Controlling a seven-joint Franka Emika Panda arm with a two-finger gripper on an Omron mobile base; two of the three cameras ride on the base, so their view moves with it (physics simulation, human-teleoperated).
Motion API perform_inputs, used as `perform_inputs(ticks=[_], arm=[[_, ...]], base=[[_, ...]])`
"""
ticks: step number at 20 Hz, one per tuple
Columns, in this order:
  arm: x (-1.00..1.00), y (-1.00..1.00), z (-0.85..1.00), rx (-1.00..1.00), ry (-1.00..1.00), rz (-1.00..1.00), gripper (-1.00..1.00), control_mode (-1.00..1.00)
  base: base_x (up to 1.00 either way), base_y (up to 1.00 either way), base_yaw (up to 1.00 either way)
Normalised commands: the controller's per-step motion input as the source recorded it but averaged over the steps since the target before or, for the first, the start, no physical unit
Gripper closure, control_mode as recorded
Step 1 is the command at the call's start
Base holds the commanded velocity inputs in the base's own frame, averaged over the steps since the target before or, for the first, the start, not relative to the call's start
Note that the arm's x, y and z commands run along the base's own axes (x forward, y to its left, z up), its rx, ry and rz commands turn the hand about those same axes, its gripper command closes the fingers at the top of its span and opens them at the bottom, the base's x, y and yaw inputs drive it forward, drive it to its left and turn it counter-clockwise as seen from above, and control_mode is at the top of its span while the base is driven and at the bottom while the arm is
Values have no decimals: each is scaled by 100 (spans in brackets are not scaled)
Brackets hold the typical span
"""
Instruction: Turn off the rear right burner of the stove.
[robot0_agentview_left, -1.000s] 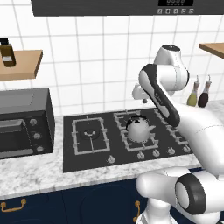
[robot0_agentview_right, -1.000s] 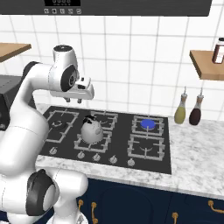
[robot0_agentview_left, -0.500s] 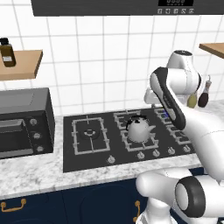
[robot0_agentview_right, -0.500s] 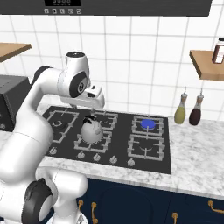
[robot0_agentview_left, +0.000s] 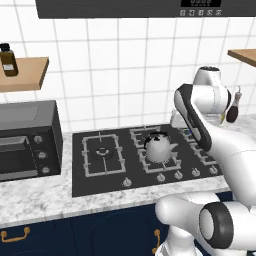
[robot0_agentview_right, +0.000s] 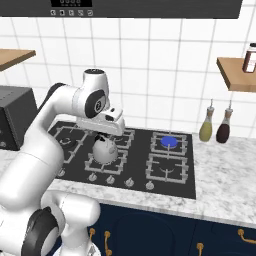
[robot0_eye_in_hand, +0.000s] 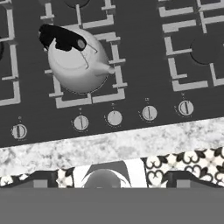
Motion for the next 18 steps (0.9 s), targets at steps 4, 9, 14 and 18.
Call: perform_inputs(ticks=[4, 9, 14, 18], arm=[[-17, 0, -54, -5, 17, 0, -100, -100], [-4, -2, -47, 0, 15, 0, -100, -100], [0, -40, -38, 0, 2, 0, -100, -100], [0, -71, -56, 0, 4, 0, -100, -100]], base=[[0, 0, 0], [0, 0, 0], [0, 0, 0], [0, 0, 0]])
